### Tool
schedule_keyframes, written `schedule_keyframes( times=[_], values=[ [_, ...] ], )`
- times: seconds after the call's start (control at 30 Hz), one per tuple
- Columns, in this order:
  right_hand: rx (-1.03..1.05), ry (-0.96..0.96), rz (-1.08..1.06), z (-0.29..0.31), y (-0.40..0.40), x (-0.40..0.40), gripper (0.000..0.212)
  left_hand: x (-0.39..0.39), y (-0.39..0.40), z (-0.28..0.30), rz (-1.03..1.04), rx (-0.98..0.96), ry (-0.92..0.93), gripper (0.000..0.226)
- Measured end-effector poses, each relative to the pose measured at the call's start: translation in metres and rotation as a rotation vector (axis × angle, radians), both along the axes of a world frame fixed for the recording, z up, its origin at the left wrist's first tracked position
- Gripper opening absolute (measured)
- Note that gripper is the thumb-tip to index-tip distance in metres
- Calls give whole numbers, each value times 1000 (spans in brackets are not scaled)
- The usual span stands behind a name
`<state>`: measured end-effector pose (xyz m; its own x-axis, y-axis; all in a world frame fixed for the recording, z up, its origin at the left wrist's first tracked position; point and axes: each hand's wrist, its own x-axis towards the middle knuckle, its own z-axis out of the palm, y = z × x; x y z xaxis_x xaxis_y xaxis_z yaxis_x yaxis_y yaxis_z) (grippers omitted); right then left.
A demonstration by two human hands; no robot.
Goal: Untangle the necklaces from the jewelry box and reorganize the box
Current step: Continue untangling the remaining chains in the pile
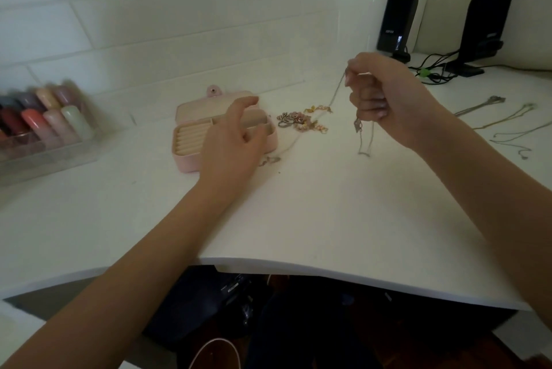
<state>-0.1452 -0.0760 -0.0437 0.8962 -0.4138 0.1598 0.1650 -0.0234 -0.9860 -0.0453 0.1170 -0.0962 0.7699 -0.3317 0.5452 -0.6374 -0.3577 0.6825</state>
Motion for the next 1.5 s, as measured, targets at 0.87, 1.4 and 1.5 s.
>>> schedule_keyframes(
  times=[0.87,1.4,1.5],
  values=[
    [-187,-7,266,0,31,-3,28,-29,-18,-4,-425,-49,-159,24],
    [-107,-26,227,-4,27,0,24,-26,-18,3,-505,-104,234,3],
    [-91,13,-8,-8,12,4,13,-26,-18,4,-526,-183,277,16]
  ],
)
